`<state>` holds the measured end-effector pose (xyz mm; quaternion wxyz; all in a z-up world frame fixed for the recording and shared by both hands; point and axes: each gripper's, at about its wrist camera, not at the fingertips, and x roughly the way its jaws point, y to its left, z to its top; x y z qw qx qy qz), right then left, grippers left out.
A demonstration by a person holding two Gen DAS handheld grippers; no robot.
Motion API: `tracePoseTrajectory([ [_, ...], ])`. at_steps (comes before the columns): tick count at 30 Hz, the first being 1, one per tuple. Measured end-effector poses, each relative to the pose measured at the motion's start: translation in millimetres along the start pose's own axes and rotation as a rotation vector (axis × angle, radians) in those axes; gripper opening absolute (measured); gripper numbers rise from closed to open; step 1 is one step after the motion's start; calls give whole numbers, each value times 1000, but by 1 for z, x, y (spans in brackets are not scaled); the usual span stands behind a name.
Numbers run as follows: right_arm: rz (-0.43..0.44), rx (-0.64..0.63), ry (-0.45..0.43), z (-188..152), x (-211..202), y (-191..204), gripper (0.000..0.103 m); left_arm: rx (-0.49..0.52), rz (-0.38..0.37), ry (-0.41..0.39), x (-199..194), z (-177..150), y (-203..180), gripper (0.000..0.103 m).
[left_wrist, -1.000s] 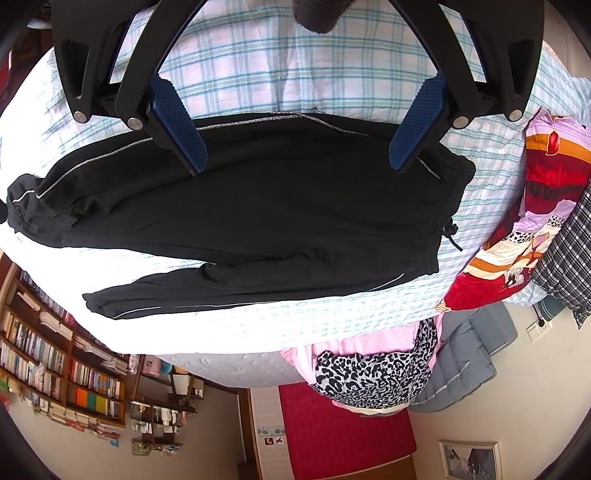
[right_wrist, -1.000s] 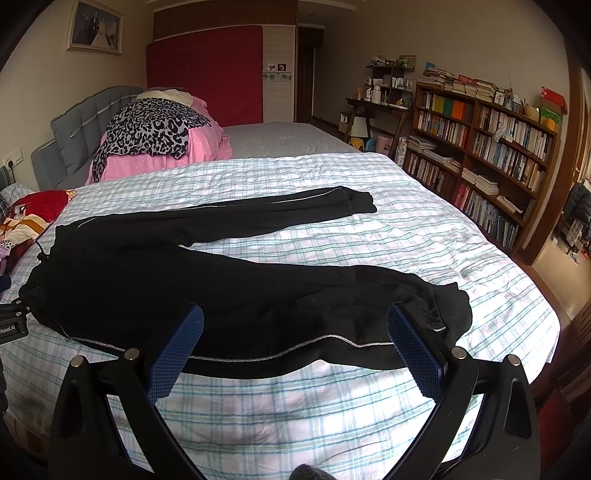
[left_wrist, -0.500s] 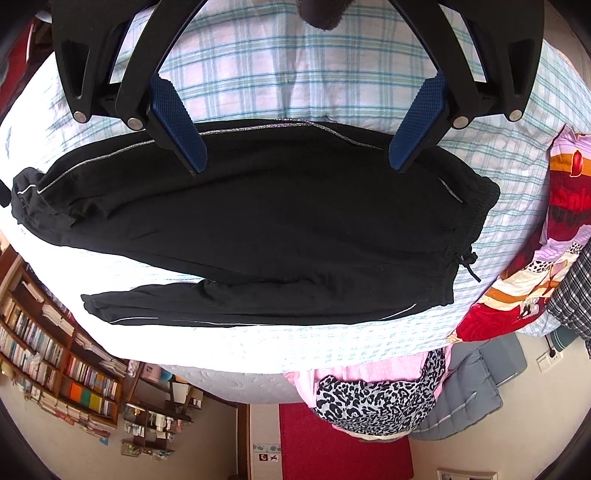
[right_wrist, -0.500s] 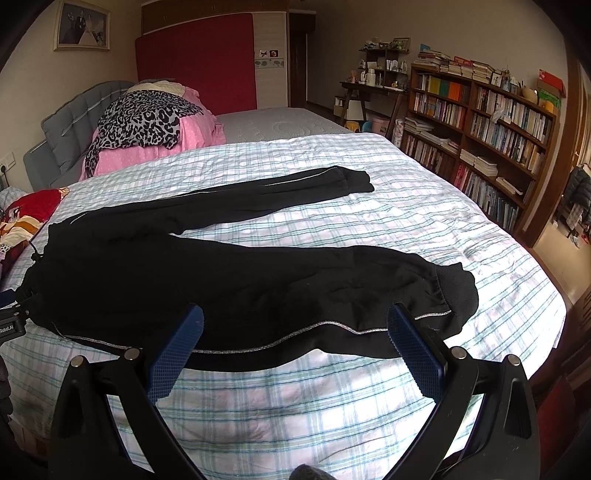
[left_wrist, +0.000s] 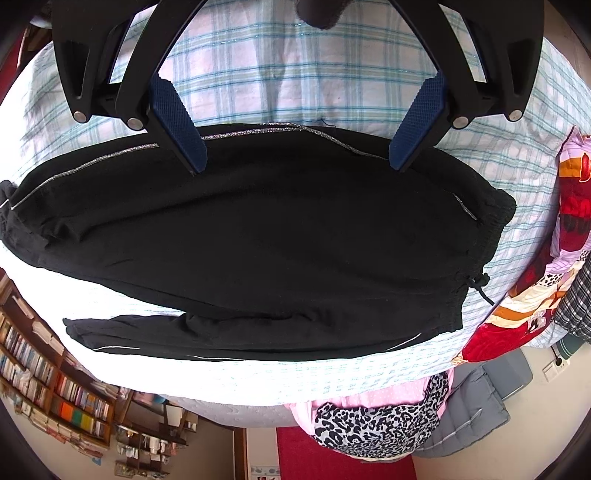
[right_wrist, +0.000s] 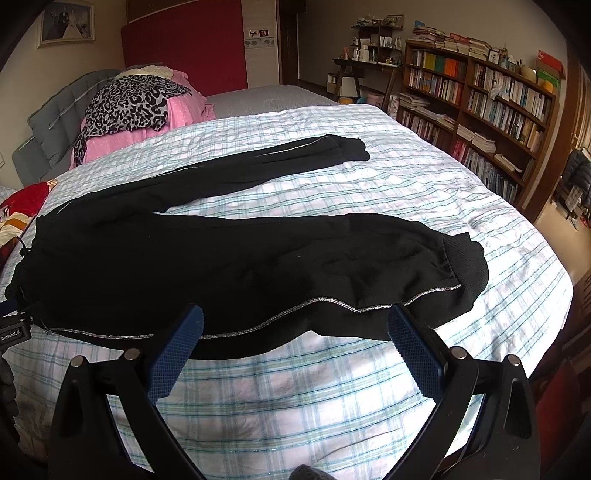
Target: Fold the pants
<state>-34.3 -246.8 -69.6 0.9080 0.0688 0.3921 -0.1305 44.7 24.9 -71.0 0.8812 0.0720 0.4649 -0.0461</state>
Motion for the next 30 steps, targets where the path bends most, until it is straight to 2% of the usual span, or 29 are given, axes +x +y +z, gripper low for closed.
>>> tracePoseTrajectory([
  [14,-7,-30,11,-2,8,7,101,5,-8,12,3,1,-6,98],
  [20,25,-74,-2,15,18,21,101,46,-16,3,5,6,-18,98],
  [25,41,-176,49,22,49,46,101,89,-26,7,19,14,-32,98],
  [30,22,-269,126,7,81,58,101,104,-58,62,40,13,-44,98],
])
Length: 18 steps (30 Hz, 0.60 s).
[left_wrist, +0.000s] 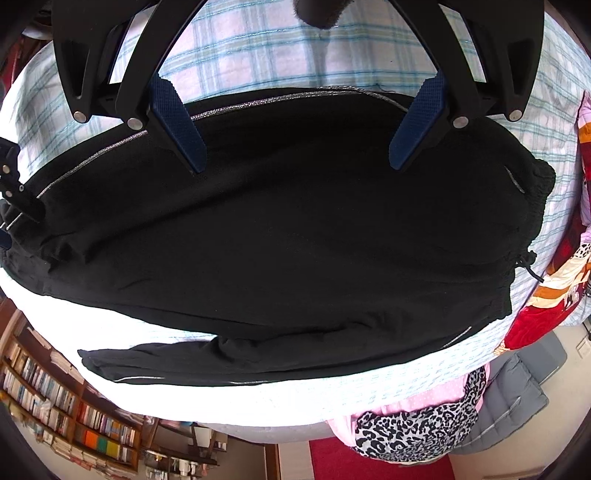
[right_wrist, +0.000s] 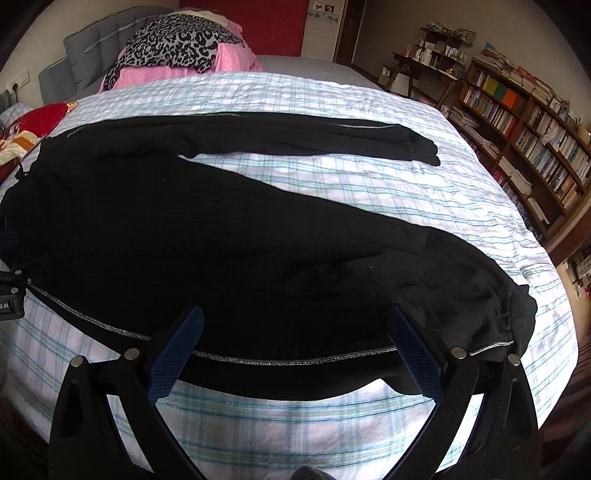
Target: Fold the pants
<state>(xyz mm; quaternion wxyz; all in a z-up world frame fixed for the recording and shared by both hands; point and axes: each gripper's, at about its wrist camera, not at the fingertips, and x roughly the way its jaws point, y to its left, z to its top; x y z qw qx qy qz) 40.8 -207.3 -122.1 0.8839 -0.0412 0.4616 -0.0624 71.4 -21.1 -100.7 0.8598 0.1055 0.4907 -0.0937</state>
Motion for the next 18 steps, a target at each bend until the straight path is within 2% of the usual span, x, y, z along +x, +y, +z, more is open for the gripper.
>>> tracePoseTrajectory([
  [5,20,-22,115,-24,20,1,101,38,4,52,17,-9,-10,98],
  [8,65,26,167,-43,23,-6,101,39,2,53,20,-13,-10,98],
  [12,96,51,179,-59,21,-13,101,29,-8,60,21,-15,-8,98],
  [18,160,74,211,-55,16,-28,101,60,3,61,15,-10,-19,98],
])
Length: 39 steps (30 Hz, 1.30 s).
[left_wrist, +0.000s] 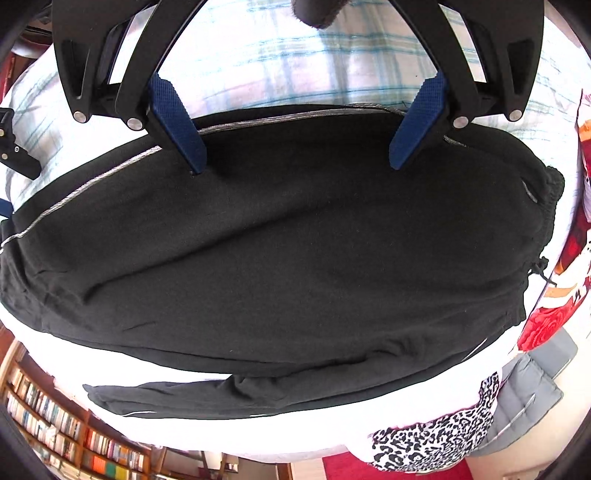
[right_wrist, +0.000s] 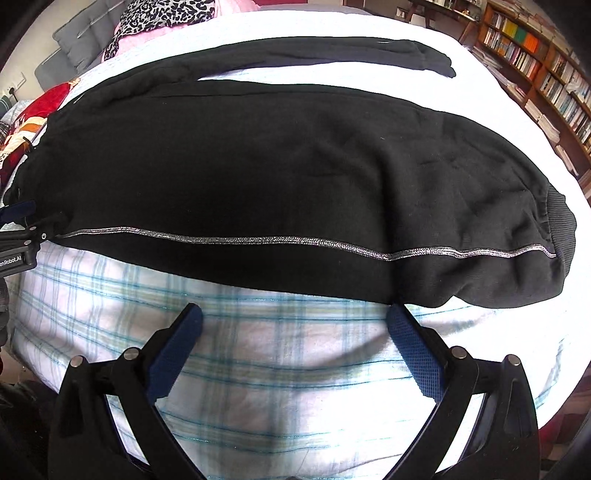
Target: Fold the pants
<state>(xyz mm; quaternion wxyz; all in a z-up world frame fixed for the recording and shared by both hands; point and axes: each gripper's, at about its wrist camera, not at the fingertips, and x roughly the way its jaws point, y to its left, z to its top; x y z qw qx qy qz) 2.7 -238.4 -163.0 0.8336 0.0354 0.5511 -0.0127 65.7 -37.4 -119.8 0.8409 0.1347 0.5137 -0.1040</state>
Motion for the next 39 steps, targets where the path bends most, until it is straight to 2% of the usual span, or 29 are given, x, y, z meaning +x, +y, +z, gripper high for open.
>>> tracePoseTrajectory([
  [3,27,33,-26,2,-12,-15,101,37,-25,-14,-7,6,-13,98],
  [5,10,80,-61,3,-23,-34,101,74,-33,-23,-8,11,-26,98],
  [13,-167,379,-214,13,-67,-163,101,182,-66,-61,-7,35,-78,98],
  [18,-231,476,-282,30,-74,-227,99,209,-81,-60,1,51,-103,98],
  [22,-208,557,-276,41,-63,-267,81,223,-81,-54,7,60,-116,98],
  [24,-168,595,-258,45,-52,-283,76,230,-78,-47,11,64,-121,98],
  [25,-142,614,-244,47,-45,-289,70,233,-77,-43,13,65,-123,98],
  [27,-75,633,-222,51,-31,-293,64,237,-76,-37,17,67,-127,98],
  [28,-71,633,-214,48,-27,-288,61,238,-76,-34,18,69,-127,98],
  [30,-84,592,-206,51,-21,-282,49,234,-76,-22,24,72,-130,98],
  [31,-82,565,-206,49,-20,-274,34,231,-79,-16,26,73,-130,98],
  [32,-82,542,-208,50,-20,-270,24,227,-83,-11,28,74,-131,98],
  [33,-104,522,-211,52,-22,-264,19,225,-86,-5,31,76,-132,98],
  [34,-149,507,-218,53,-26,-261,9,226,-86,-2,33,77,-133,98],
  [39,-314,437,-314,60,-55,-255,5,226,-96,0,38,80,-136,98],
])
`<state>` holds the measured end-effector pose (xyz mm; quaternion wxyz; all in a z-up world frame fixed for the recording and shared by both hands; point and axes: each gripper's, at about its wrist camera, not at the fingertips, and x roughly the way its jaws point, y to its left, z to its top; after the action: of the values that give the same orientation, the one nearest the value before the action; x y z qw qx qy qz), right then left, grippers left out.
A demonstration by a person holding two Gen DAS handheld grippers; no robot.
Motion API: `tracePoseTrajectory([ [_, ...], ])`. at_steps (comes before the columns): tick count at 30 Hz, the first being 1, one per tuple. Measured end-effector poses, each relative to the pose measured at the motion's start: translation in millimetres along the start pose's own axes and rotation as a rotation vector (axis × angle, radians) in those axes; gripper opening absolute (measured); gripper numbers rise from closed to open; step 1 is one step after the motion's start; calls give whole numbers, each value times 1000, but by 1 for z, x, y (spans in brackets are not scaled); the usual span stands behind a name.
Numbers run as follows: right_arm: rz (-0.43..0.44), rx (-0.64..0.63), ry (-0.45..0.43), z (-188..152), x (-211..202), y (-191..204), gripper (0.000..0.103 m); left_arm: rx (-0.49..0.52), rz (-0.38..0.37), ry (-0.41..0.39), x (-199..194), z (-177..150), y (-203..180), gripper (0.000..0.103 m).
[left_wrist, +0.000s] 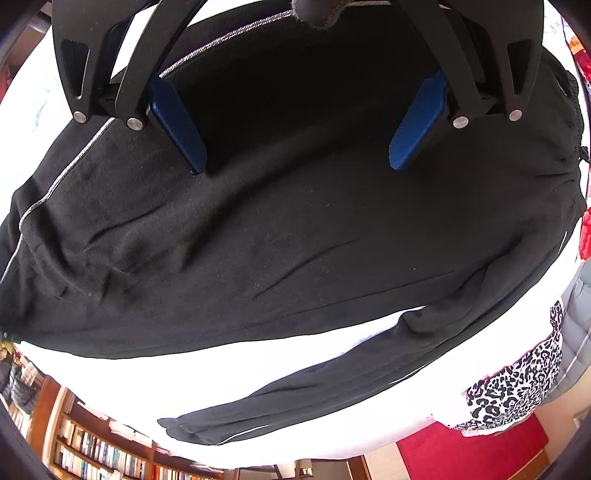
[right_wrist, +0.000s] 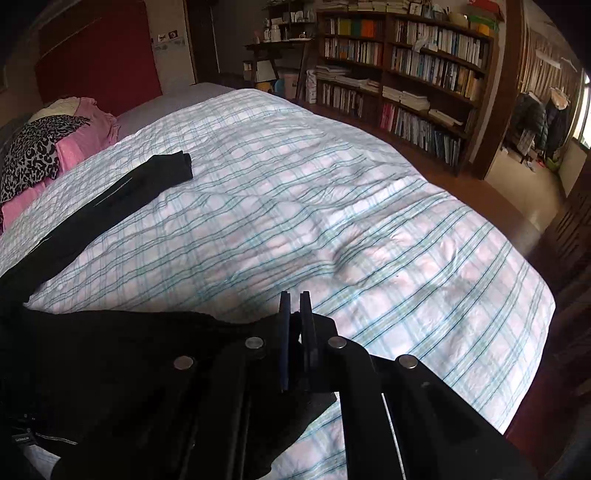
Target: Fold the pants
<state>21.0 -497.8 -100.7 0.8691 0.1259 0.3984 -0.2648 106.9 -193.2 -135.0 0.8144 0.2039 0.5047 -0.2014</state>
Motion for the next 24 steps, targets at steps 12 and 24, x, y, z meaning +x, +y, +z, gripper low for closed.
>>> tracePoseTrajectory([
  [12,-126,-34,39,-13,52,-10,8,-66,-54,-2,5,-10,6,98],
  [24,-127,18,-57,6,4,13,47,-75,-147,-8,-13,-19,18,98],
])
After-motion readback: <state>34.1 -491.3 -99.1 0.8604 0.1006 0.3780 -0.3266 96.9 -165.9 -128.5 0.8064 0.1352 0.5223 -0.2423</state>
